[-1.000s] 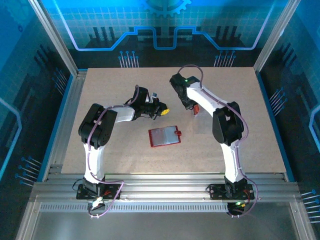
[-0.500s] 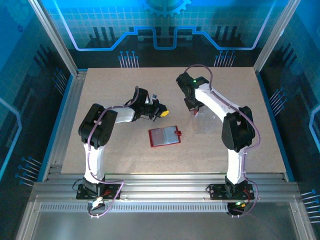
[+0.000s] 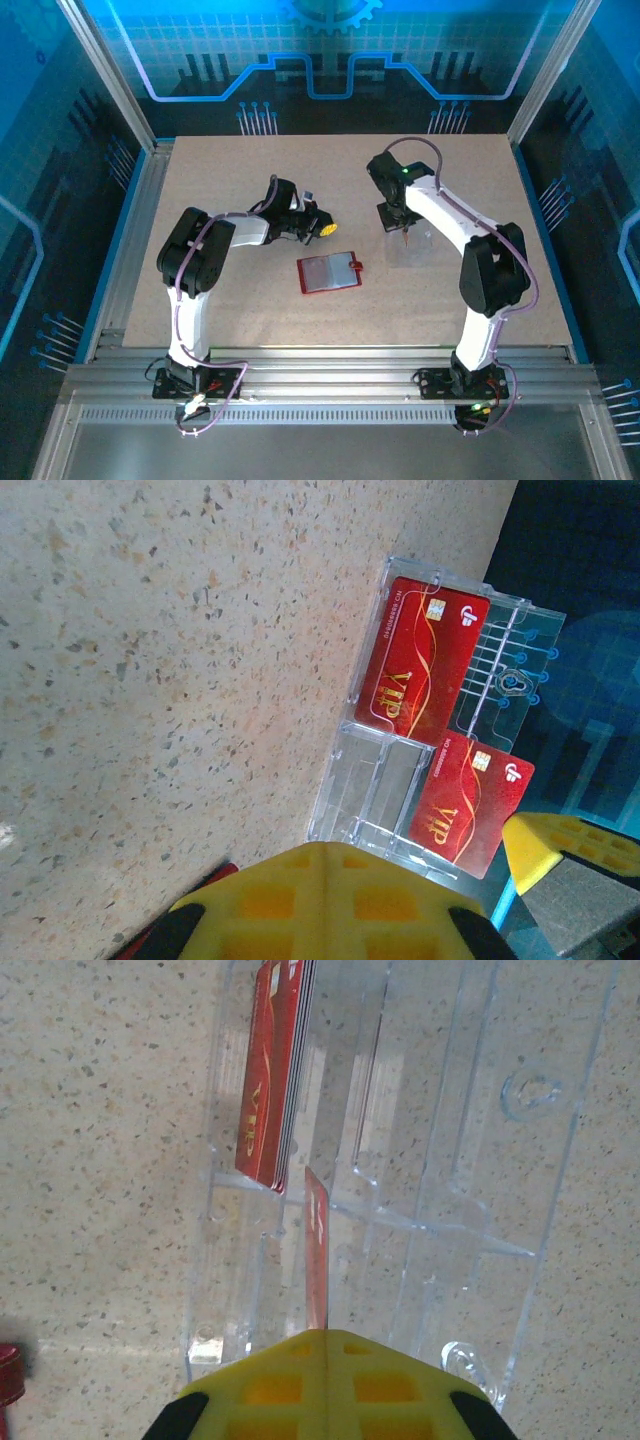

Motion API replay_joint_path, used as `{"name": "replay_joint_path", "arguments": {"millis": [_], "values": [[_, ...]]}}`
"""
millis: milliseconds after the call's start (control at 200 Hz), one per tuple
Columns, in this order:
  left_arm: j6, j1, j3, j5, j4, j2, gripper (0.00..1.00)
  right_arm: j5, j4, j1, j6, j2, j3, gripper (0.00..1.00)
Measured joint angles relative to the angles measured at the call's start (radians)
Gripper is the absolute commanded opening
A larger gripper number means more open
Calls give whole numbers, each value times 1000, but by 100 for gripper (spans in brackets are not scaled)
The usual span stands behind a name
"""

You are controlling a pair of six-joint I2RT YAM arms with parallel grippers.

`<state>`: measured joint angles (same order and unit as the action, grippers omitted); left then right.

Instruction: Put the credit cards into the card holder

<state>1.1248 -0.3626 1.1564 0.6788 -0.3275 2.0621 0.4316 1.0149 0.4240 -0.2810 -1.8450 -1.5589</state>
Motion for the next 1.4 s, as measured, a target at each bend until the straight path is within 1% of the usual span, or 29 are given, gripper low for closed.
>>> {"name": "replay_joint_path", "arguments": {"millis": [105, 305, 405, 455, 530, 590, 625, 1181, 1261, 1396], "values": [[0, 0, 0, 0, 0, 0, 5, -21, -16, -5, -10, 5, 24, 0], [-1, 0, -1, 0, 0, 0, 6, -25, -31, -9, -19, 6, 52, 0], [-1, 0, -1, 0, 0, 0, 6, -25, -41, -13, -24, 6, 55, 6], [-1, 0, -1, 0, 0, 0, 6, -25, -44, -15, -28, 6, 55, 11], [-1, 0, -1, 0, 0, 0, 6, -25, -51, -18, -34, 6, 60, 13], [-1, 0, -1, 0, 0, 0, 6, -21, -51, -21, -34, 6, 61, 18], [-1, 0, -1, 0, 0, 0, 6, -21, -51, -21, -39, 6, 61, 19], [-1, 0, -2, 0, 0, 0, 6, -2, -66, -45, -41, 6, 87, 22], [-1, 0, -2, 0, 0, 0, 6, 2, -66, -45, -41, 6, 89, 26], [-1, 0, -2, 0, 0, 0, 6, 2, -67, -46, -42, 6, 89, 29]]}}
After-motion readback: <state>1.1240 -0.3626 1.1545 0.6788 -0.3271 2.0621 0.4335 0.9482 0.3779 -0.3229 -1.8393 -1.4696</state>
